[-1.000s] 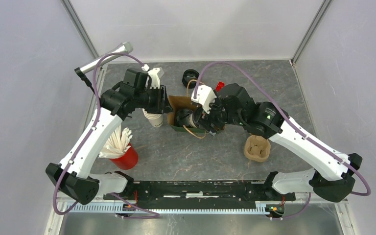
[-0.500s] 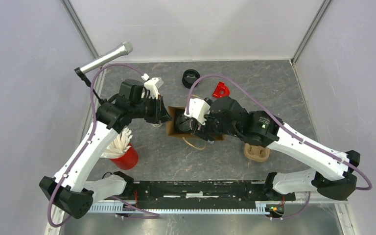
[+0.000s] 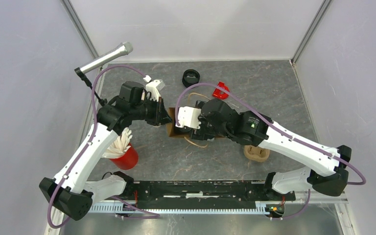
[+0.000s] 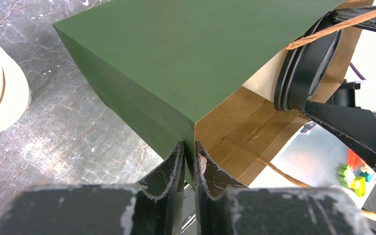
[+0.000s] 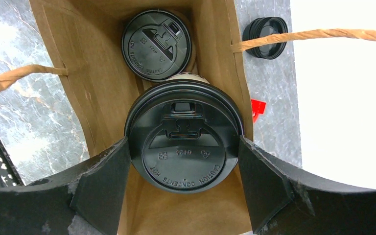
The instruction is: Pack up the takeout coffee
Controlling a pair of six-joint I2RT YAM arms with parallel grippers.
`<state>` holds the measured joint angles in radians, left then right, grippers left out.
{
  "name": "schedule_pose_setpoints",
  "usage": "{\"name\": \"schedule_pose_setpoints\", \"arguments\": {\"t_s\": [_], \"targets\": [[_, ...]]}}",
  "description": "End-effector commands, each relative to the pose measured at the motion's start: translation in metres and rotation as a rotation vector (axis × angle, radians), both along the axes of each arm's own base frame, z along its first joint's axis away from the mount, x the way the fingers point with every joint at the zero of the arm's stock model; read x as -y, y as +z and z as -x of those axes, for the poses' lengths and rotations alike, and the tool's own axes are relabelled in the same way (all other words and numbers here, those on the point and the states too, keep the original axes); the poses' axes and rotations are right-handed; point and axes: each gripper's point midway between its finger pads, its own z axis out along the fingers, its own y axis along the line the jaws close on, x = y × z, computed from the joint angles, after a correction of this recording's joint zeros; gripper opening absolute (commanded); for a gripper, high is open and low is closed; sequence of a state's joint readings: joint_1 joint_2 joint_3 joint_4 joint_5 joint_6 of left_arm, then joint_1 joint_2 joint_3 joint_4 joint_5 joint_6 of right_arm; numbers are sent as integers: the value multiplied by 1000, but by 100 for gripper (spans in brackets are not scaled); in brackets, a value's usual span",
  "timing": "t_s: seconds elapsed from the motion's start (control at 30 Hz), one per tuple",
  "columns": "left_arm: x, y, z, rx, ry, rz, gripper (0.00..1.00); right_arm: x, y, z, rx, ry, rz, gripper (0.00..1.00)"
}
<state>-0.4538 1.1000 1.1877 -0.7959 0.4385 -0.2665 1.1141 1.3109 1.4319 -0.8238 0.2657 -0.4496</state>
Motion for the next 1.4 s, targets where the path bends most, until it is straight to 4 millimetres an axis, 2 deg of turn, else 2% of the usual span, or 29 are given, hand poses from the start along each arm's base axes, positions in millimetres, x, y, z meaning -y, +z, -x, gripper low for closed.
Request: {"name": "schedule_pose_setpoints", "arguments": {"t_s": [0.0, 0.17, 0.37, 0.57, 0.7, 0.93, 1.1, 1.23, 1.37], "targets": [[5, 18, 1, 95, -57, 40, 17, 1, 7, -3, 83, 37, 43, 56], [13, 24, -3, 140, -81, 89, 17, 4, -3, 6, 91, 80, 104, 56], [26, 28, -21, 174, -93, 125, 17, 7, -14, 20, 81, 111, 136, 56], [34, 29, -35, 196, -109, 133, 18, 6, -20, 26, 87, 88, 131, 55], [29, 24, -32, 170, -88, 109, 32, 5, -22, 27, 109, 76, 124, 55], [16, 11, -1, 75, -66, 101, 58, 7, -25, 33, 98, 90, 124, 55], [2, -2, 12, 22, -24, 49, 64, 7, -21, 34, 92, 86, 107, 54], [0, -7, 6, 23, -2, 25, 66, 7, -20, 34, 86, 78, 114, 54], [1, -21, 2, -28, 1, -7, 66, 10, -16, 33, 92, 64, 132, 53]]}}
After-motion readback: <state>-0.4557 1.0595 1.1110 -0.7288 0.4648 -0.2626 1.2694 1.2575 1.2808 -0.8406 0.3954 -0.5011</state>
